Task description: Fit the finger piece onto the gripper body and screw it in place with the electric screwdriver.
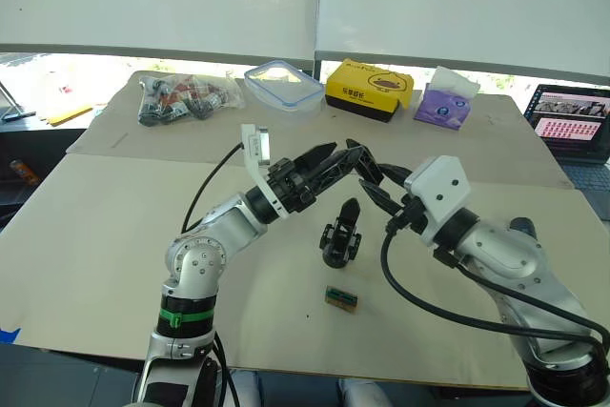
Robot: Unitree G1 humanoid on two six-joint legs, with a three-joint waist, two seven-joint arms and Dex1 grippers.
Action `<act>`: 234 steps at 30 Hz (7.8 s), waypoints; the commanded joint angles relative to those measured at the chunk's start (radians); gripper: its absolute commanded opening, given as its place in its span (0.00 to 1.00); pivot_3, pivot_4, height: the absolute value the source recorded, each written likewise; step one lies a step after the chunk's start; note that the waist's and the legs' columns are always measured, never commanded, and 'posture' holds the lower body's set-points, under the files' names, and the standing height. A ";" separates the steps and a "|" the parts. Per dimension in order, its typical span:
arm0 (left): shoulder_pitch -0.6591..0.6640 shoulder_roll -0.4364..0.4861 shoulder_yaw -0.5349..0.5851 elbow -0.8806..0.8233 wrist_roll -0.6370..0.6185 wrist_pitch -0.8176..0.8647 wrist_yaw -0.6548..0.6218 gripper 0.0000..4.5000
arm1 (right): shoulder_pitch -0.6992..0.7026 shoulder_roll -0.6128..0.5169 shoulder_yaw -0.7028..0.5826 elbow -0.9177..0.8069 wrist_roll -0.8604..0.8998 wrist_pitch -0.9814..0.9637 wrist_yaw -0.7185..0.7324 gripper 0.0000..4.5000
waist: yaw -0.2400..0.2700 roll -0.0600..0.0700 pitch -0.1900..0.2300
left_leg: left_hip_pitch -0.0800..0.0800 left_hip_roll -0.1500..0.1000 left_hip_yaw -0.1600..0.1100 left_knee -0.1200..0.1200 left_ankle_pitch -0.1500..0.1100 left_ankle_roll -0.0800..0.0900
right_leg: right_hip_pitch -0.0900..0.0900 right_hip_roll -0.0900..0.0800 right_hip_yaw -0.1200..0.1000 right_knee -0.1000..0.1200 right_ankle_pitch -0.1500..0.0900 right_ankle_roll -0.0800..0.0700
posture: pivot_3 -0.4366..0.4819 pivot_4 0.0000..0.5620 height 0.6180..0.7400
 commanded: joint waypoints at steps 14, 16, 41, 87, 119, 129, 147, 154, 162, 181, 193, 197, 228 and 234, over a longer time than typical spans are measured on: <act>-0.001 -0.045 0.009 -0.048 -0.004 -0.017 -0.008 0.00 | -0.026 0.024 0.041 -0.047 -0.052 0.021 0.022 0.25 | 0.005 0.000 0.000 | 0.000 0.000 0.000 0.000 0.000 0.000 | 0.000 0.000 0.000 0.000 0.000 0.000 | 0.48 0.27 1.00; -0.001 -0.049 0.009 -0.050 0.000 -0.022 -0.007 0.00 | -0.013 0.014 0.034 -0.062 -0.039 0.040 0.043 0.36 | 0.005 0.000 0.000 | 0.000 0.000 0.000 0.000 0.000 0.000 | 0.000 0.000 0.000 -0.001 0.000 0.000 | 0.48 0.27 1.00; -0.208 0.410 -0.151 0.125 0.057 0.217 -0.712 0.00 | -0.367 -0.099 -0.173 0.181 1.038 0.825 0.166 1.00 | -0.019 0.000 0.002 | -0.007 0.000 -0.001 -0.004 0.000 0.000 | -0.008 0.000 0.000 0.000 -0.001 -0.002 | 0.48 0.27 1.00; 0.025 0.587 -0.111 0.277 0.526 -0.468 -0.873 1.00 | 0.038 -0.225 -0.326 0.053 0.928 0.415 0.337 0.08 | -0.007 0.000 0.003 | -0.015 0.000 -0.001 -0.002 0.000 0.001 | -0.016 0.000 -0.001 0.002 0.005 -0.001 | 0.48 0.27 1.00; -0.232 0.094 -0.301 1.038 0.889 -0.892 -0.921 1.00 | 0.350 -0.067 -0.312 0.050 0.592 -0.076 0.450 0.08 | 0.006 0.001 0.002 | -0.014 0.000 -0.002 0.001 0.001 0.001 | -0.014 0.001 -0.001 0.006 0.005 0.005 | 0.48 0.27 1.00; -0.232 0.089 -0.301 1.074 0.907 -0.927 -0.931 0.51 | 0.380 -0.069 -0.318 0.032 0.583 -0.091 0.447 0.08 | 0.007 0.001 0.002 | -0.011 -0.001 -0.003 0.002 0.001 0.001 | -0.010 0.001 -0.001 0.006 0.004 0.006 | 0.48 0.27 1.00; -0.164 0.108 -0.328 0.958 0.947 -0.908 -0.854 0.51 | 0.103 -0.028 -0.040 0.206 0.338 -0.172 0.472 0.08 | 0.006 0.002 0.002 | -0.008 -0.001 -0.004 0.002 0.001 0.001 | -0.005 0.001 -0.003 0.005 0.004 0.006 | 0.48 0.27 1.00; -0.152 0.112 -0.335 0.945 0.950 -0.893 -0.852 0.51 | 0.103 -0.024 0.009 0.281 0.253 -0.216 0.499 0.08 | 0.007 0.002 0.002 | -0.005 -0.001 -0.005 0.002 0.001 0.001 | -0.002 0.001 -0.004 0.005 0.004 0.006 | 0.48 0.27 1.00; -0.135 0.114 -0.342 0.935 0.954 -0.884 -0.850 0.51 | 0.100 -0.003 0.031 0.296 0.213 -0.231 0.505 0.08 | 0.005 0.002 0.002 | -0.003 -0.001 -0.005 0.002 0.001 0.001 | 0.000 0.001 -0.004 0.005 0.003 0.006 | 0.48 0.27 1.00; -0.114 0.123 -0.353 0.910 0.953 -0.862 -0.853 0.51 | 0.068 0.019 -0.027 0.285 0.226 -0.265 0.550 0.08 | 0.003 0.002 0.002 | 0.000 -0.001 -0.005 0.001 0.001 0.001 | 0.001 0.001 -0.004 0.005 0.003 0.006 | 0.48 0.27 1.00; -0.109 0.127 -0.357 0.900 0.954 -0.850 -0.850 0.51 | 0.079 0.014 0.032 0.304 0.180 -0.261 0.556 0.08 | 0.004 0.002 0.002 | 0.000 -0.001 -0.005 0.000 0.001 0.001 | 0.001 0.001 -0.004 0.005 0.002 0.006 | 0.48 0.27 1.00; -0.105 0.128 -0.358 0.895 0.953 -0.846 -0.848 0.51 | 0.111 0.011 0.023 0.303 0.178 -0.265 0.551 0.08 | 0.003 0.002 0.001 | 0.000 -0.001 -0.005 0.000 0.001 0.001 | 0.001 0.001 -0.004 0.005 0.002 0.006 | 0.48 0.27 1.00; -0.079 0.135 -0.359 0.854 0.939 -0.817 -0.853 0.51 | 0.051 0.000 0.076 0.432 0.127 -0.257 0.559 0.08 | -0.003 0.003 0.000 | 0.002 0.000 -0.005 -0.001 0.001 0.001 | 0.002 0.001 -0.004 0.005 0.001 0.006 | 0.48 0.27 1.00; -0.076 0.137 -0.361 0.851 0.941 -0.816 -0.853 0.51 | 0.069 -0.028 0.083 0.402 0.152 -0.202 0.580 0.08 | -0.002 0.003 -0.001 | 0.002 0.000 -0.005 -0.001 0.001 0.001 | 0.002 0.001 -0.004 0.005 0.001 0.005 | 0.48 0.27 1.00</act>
